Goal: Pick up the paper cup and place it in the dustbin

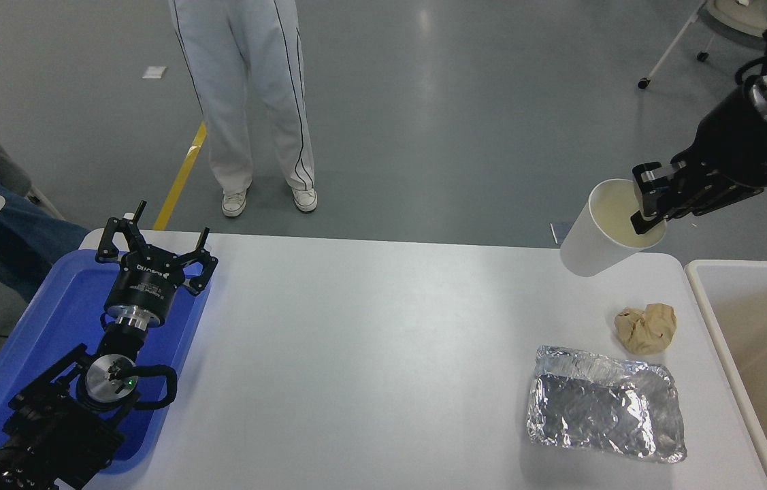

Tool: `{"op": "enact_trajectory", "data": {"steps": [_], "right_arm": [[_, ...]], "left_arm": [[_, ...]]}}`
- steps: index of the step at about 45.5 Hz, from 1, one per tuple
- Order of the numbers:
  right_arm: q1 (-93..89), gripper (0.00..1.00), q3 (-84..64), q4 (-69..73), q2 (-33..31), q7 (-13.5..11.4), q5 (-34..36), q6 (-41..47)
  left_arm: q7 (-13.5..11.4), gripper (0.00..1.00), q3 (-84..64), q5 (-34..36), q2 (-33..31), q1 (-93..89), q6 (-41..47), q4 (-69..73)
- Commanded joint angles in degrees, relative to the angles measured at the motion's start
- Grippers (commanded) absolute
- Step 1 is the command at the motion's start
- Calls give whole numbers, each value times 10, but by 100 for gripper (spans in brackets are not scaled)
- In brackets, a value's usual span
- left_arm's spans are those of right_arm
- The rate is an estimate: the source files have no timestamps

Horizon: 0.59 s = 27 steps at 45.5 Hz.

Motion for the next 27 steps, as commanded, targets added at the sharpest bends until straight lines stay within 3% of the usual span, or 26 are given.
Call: {"op": "enact_trajectory", "data": {"steps": [1, 23, 27], "right_arm": [[-4, 0, -98, -4, -96, 0, -28, 0], [2, 0, -243, -128, -261, 1, -42, 0], [-3, 0, -233, -156, -299, 1, -71, 0]], "left_arm": [[0, 100, 0, 0, 0, -1, 0, 0], [0, 100, 0, 0, 0, 0, 0, 0], [0, 100, 0, 0, 0, 0, 1, 0]]}}
